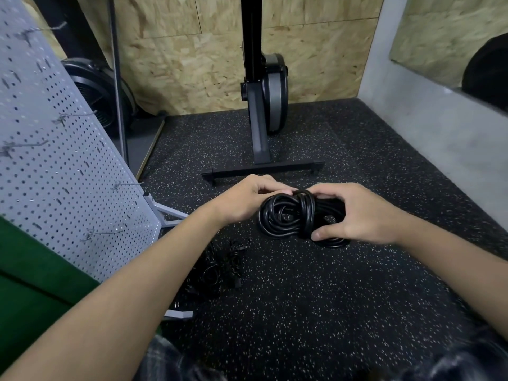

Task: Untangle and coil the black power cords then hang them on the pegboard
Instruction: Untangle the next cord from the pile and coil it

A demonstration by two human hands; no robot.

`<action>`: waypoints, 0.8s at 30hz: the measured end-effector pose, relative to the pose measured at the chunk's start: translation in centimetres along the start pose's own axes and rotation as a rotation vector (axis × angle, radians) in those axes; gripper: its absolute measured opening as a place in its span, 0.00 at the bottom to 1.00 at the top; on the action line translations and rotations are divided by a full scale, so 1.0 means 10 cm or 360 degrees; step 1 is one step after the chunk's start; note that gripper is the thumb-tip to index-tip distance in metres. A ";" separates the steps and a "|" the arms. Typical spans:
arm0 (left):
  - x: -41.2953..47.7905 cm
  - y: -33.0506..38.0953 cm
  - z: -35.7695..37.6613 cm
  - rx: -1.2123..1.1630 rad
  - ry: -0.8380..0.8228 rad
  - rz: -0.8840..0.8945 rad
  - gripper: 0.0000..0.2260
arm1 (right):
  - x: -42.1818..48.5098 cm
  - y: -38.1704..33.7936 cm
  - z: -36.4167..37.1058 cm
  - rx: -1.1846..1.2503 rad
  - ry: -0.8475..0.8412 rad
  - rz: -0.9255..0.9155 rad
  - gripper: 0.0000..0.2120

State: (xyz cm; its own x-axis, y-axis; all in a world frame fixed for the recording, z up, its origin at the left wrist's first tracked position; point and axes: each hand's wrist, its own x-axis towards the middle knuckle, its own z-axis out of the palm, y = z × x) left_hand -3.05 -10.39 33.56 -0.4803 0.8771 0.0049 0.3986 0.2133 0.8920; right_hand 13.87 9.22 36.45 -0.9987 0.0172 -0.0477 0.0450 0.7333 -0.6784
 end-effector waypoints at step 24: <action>0.00 0.17 0.23 0.0052 0.0001 -0.0351 0.08 | 0.09 0.23 0.04 -0.0274 0.0130 0.0064 0.38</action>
State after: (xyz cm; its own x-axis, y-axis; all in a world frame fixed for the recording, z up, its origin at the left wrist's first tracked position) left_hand -0.58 -9.00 34.08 -0.5591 0.8074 -0.1883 0.3089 0.4136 0.8565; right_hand 13.06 10.65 34.54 -0.9951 0.0988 -0.0078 0.0873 0.8361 -0.5415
